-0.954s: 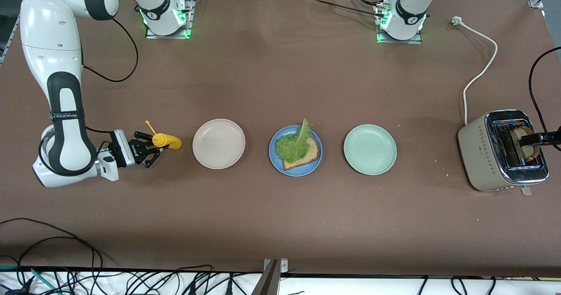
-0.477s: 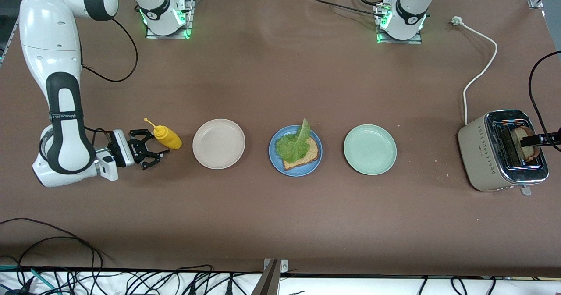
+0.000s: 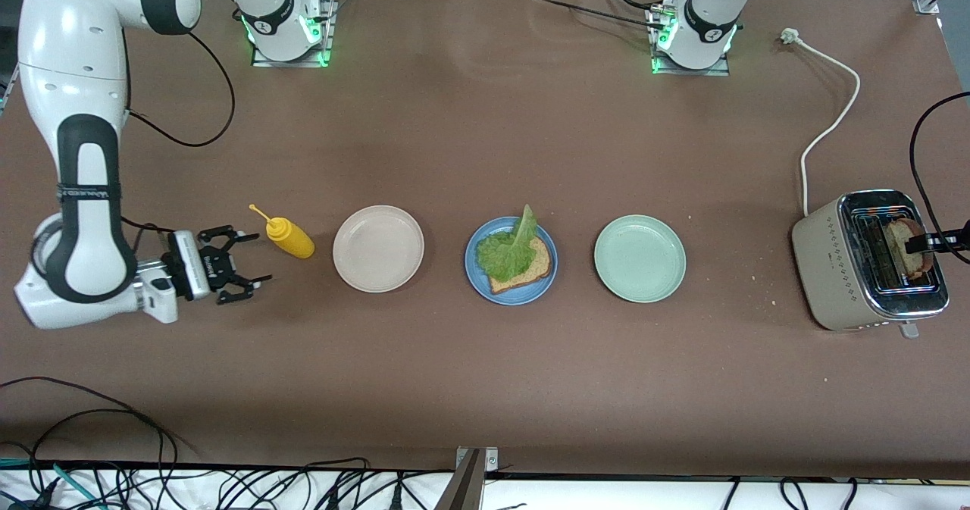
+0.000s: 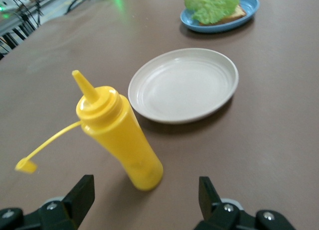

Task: Make sandwich in blue plate with both arms
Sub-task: 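Draw the right gripper back while the left gripper lifts the toaster bread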

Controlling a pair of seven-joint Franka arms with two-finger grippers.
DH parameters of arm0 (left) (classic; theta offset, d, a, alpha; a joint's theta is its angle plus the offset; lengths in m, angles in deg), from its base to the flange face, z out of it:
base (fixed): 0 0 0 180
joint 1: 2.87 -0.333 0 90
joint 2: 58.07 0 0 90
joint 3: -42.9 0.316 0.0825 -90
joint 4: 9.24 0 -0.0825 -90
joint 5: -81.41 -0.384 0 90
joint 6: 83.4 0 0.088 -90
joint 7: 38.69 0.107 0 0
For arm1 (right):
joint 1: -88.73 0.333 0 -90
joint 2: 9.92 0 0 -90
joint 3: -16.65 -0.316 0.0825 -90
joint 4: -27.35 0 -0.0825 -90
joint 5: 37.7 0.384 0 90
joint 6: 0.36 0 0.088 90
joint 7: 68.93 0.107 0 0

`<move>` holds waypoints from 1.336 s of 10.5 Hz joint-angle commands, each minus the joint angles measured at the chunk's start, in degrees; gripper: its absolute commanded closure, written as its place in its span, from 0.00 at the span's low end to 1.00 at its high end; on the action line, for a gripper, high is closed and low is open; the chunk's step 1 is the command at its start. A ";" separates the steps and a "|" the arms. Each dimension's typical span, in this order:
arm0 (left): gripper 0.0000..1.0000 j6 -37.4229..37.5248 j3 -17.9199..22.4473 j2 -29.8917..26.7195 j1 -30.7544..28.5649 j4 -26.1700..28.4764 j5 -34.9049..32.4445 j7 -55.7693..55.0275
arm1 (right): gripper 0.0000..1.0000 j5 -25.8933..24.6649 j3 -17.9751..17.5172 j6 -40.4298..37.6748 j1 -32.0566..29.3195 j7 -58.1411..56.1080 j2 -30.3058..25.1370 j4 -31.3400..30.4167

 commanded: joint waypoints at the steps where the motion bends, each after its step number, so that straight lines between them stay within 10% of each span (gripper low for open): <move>1: 1.00 0.32 -0.50 1.01 -0.34 -1.91 -3.73 0.52 | 0.07 -8.07 1.06 3.11 -0.20 11.91 -0.15 7.97; 14: 1.00 12.09 -1.56 -16.29 -0.16 -2.35 -0.93 4.38 | 0.00 -36.39 1.41 3.15 7.80 102.82 -11.82 12.22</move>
